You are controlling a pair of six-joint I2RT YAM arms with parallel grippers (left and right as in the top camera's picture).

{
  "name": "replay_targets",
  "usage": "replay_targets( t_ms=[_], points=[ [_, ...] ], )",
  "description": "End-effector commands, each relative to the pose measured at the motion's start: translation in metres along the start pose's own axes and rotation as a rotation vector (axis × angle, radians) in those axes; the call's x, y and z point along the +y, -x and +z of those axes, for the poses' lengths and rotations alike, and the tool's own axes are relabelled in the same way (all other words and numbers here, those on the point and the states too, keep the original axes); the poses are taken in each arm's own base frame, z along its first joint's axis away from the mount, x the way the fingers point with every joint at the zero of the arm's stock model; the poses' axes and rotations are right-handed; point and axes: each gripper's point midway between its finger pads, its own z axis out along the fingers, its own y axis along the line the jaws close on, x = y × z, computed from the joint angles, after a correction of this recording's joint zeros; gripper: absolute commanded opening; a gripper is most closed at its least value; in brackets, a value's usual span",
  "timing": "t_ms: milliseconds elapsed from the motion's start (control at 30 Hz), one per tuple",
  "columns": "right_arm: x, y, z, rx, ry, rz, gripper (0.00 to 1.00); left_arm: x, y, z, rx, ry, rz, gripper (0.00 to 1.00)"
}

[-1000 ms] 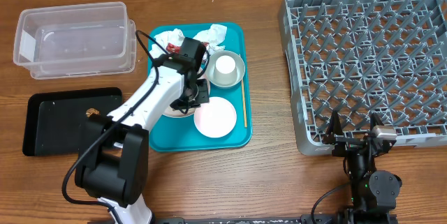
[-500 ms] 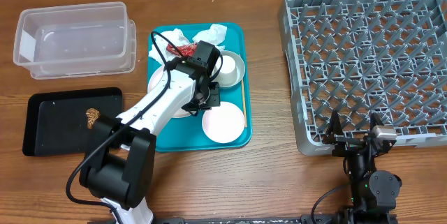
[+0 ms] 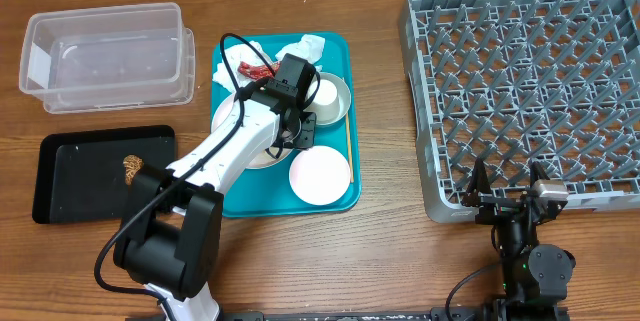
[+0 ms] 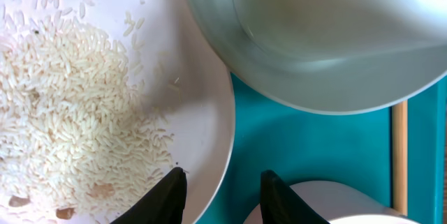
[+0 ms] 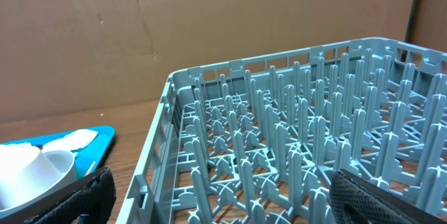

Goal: Sort waste into correct bins and load items into the dishwasher
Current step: 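Close the left gripper on the white plate's rim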

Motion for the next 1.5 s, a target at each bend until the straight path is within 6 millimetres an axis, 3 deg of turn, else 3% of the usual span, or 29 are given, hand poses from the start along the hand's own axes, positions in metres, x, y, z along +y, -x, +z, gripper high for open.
replay_targets(
  t_ms=[0, 500, 1167, 1333, 1467],
  points=[
    [0.000, -0.001, 0.000, -0.005, 0.002, -0.004, 1.00, 0.002, -0.005, 0.005, 0.016, 0.017, 0.097, 0.36],
    [0.000, -0.001, 0.000, -0.005, 0.002, -0.004, 1.00, 0.009, -0.027, 0.025, 0.042, 0.029, 0.119, 0.28],
    [0.000, -0.001, 0.000, -0.005, 0.002, -0.004, 1.00, 0.009, -0.027, 0.027, 0.039, 0.029, 0.145, 0.22],
    [0.000, -0.001, 0.000, -0.005, 0.002, -0.004, 1.00, 0.010, -0.031, 0.036, 0.065, 0.037, 0.149, 0.22],
    [0.000, -0.001, 0.000, -0.005, 0.002, -0.004, 1.00, 0.011, -0.036, 0.043, 0.086, 0.039, 0.148, 0.11]
  ],
)
